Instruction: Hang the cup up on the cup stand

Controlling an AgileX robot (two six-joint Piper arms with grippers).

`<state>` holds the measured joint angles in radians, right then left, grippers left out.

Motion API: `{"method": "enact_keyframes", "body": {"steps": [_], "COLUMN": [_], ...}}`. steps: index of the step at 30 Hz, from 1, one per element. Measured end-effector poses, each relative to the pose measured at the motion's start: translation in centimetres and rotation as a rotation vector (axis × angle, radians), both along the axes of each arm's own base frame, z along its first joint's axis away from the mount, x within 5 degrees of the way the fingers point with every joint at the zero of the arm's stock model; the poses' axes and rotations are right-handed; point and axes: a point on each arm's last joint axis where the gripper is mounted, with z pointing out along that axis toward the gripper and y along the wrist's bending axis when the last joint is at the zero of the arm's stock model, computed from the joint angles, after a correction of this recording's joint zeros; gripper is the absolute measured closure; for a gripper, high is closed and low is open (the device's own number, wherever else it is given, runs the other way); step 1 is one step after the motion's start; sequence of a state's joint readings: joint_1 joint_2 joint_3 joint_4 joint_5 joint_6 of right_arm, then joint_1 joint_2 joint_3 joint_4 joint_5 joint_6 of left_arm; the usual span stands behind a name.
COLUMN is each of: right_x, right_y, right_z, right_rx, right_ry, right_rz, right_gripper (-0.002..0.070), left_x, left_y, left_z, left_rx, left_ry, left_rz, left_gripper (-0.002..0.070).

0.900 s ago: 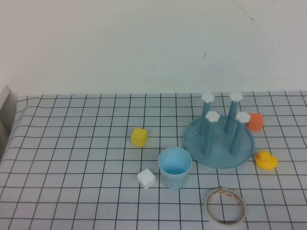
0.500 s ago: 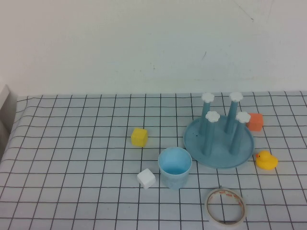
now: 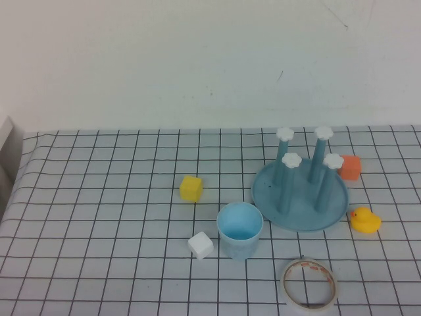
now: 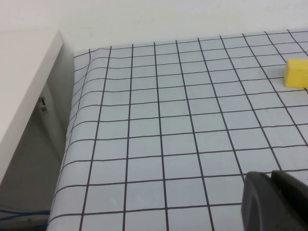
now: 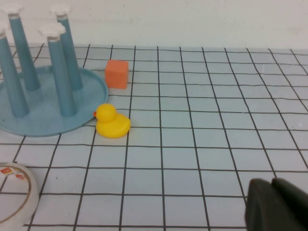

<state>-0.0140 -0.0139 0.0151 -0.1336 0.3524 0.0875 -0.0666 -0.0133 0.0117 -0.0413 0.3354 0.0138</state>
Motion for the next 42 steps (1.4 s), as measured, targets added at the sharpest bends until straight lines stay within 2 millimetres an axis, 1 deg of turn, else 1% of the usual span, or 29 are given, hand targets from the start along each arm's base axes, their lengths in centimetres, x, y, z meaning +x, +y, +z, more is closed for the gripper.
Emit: {"method": "enact_keyframes", "body": {"steps": [5, 9, 13, 14, 16, 20, 21, 22, 25, 28, 32, 36, 39, 41, 42], "right_x": [0.0, 0.0, 0.1, 0.2, 0.4, 0.5, 0.5, 0.2, -0.1, -0.5, -0.8, -1.0, -1.2, -1.4, -1.4], "right_y": [0.0, 0.0, 0.0, 0.0, 0.1, 0.4, 0.5, 0.7, 0.9, 1.0, 1.0, 1.1, 1.1, 1.1, 1.1], "right_z": [0.0, 0.0, 0.1, 0.2, 1.0, 3.1, 3.8, 4.8, 6.0, 6.8, 7.2, 7.6, 7.9, 8.3, 8.7], "right_rx": [-0.001, -0.002, -0.01, -0.011, -0.018, -0.034, -0.037, -0.04, -0.045, -0.042, -0.015, -0.003, 0.001, 0.002, 0.001], "right_ry": [0.0, 0.0, -0.032, -0.058, -0.146, -0.387, -0.455, -0.576, -0.713, -0.804, -0.86, -0.908, -0.956, -0.971, -0.967], "right_rz": [0.0, 0.0, 0.004, 0.008, 0.019, 0.051, 0.06, 0.076, 0.095, 0.107, 0.117, 0.123, 0.129, 0.131, 0.128], "right_gripper": [0.0678, 0.0678, 0.0678, 0.0678, 0.0678, 0.0678, 0.0678, 0.0678, 0.0678, 0.0678, 0.0678, 0.0678, 0.0678, 0.0678, 0.0678], "left_x": [0.1, 0.2, 0.4, 0.4, 0.4, 0.1, 0.0, -0.2, -0.5, -0.5, -0.5, -0.6, -0.7, -0.8, -1.0], "left_y": [0.0, 0.0, 0.0, 0.1, 0.1, 0.2, 0.2, 0.3, 0.3, 0.3, 0.3, 0.3, 0.3, 0.3, 0.3], "left_z": [0.1, 0.4, 1.4, 2.0, 2.9, 4.8, 5.1, 5.8, 6.4, 6.5, 6.4, 6.7, 6.9, 7.7, 8.6], "left_rx": [-0.001, -0.005, -0.013, -0.015, -0.022, -0.037, -0.04, -0.045, -0.05, -0.075, -0.106, -0.118, -0.068, -0.009, 0.032], "left_ry": [-0.02, -0.068, -0.18, -0.236, -0.336, -0.553, -0.591, -0.671, -0.739, -0.75, -0.729, -0.768, -0.772, -0.751, -0.75], "left_rz": [0.001, 0.003, 0.008, 0.01, 0.014, 0.023, 0.025, 0.028, 0.031, 0.029, 0.026, 0.026, 0.03, 0.033, 0.035], "left_gripper": [0.0676, 0.0677, 0.0676, 0.0676, 0.0676, 0.0676, 0.0676, 0.0676, 0.0676, 0.0676, 0.0676, 0.0676, 0.0676, 0.0676, 0.0676]}}
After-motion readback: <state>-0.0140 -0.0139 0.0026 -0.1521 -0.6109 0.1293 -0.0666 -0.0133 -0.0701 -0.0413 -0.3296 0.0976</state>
